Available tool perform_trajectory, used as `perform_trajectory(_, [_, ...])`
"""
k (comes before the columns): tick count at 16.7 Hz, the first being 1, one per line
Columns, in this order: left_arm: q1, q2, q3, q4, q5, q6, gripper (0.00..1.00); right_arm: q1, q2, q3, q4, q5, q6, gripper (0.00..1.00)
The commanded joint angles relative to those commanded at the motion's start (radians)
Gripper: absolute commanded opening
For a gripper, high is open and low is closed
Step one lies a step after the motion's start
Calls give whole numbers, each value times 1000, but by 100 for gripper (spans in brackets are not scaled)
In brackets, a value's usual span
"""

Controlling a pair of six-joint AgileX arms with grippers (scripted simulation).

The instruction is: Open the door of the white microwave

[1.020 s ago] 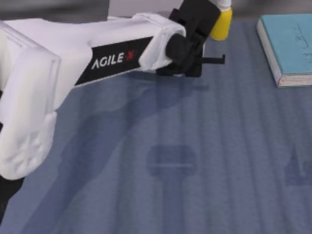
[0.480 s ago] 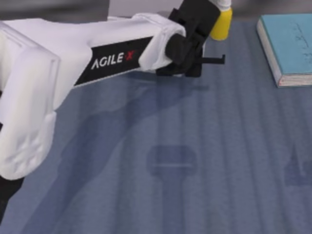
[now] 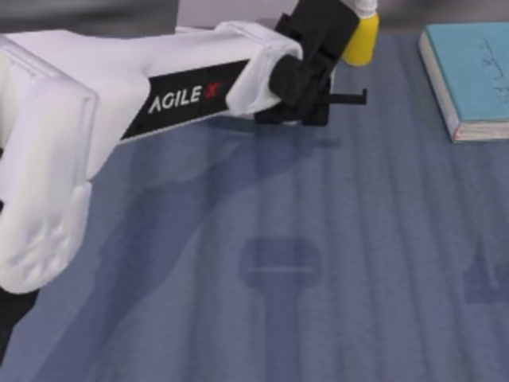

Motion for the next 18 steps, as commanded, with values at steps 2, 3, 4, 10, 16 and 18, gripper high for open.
perform_trajectory(2, [0, 0, 0, 0, 0, 0, 0, 0, 0, 0, 0, 0, 0, 100])
perform_trajectory(3, [0, 0, 0, 0, 0, 0, 0, 0, 0, 0, 0, 0, 0, 100])
perform_trajectory(4, [0, 0, 0, 0, 0, 0, 0, 0, 0, 0, 0, 0, 0, 100])
perform_trajectory(10, [-6, -4, -17, 10, 10, 8, 0, 0, 0, 0, 0, 0, 0, 100])
perform_trajectory(16, [9, -59, -101, 63, 47, 66, 0, 0, 0, 0, 0, 0, 0, 100])
perform_trajectory(18, [9, -59, -101, 63, 47, 66, 0, 0, 0, 0, 0, 0, 0, 100])
